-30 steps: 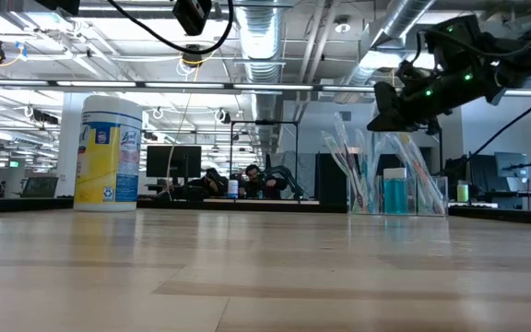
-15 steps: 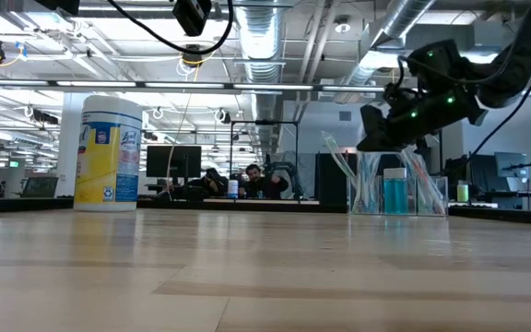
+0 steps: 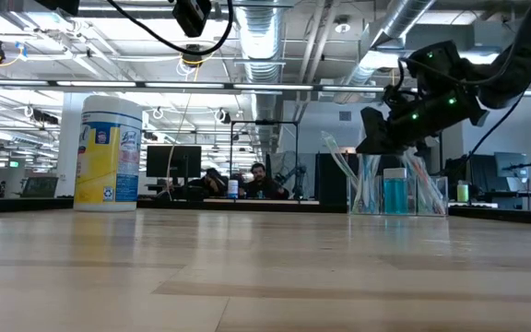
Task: Pick & Place toothbrushing station
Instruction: Put the blue toothbrush into the left transparent organizer, then return to Home Position
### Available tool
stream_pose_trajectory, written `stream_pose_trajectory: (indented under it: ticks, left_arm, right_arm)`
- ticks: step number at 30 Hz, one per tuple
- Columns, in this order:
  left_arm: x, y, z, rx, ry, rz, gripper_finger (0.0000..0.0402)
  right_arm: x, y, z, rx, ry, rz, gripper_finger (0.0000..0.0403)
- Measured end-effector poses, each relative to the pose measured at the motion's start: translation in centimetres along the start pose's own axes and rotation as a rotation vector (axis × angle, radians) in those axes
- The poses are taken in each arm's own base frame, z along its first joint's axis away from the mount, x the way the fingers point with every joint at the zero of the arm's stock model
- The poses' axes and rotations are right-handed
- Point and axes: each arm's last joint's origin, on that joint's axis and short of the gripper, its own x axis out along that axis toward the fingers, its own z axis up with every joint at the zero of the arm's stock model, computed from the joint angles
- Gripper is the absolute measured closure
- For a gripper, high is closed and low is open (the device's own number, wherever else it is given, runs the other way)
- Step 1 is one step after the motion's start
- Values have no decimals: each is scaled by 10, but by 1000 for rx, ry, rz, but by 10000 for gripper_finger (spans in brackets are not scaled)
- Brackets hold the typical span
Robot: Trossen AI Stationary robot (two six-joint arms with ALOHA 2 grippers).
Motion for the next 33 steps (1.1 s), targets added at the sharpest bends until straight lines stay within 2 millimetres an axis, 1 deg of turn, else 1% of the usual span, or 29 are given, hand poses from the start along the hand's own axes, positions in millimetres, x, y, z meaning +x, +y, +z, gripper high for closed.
stream_pose_trajectory:
  ticks: [13,18,22,30,33]
  left_arm:
    - [0,0,0,0,1,0,308]
    - [0,0,0,0,2,1,308]
    - [0,0,0,0,2,1,308]
    - [0,0,-1,0,6,2,308]
    - [0,0,-1,-1,9,3,308]
  right_arm:
    - [-7,-1,10,9,-40,7,337]
    - [-10,0,15,-14,-63,21,331]
    - [-12,1,17,-33,-72,42,307]
    - [-22,0,28,-23,-115,47,231]
    - [-28,-1,35,-49,-145,52,210]
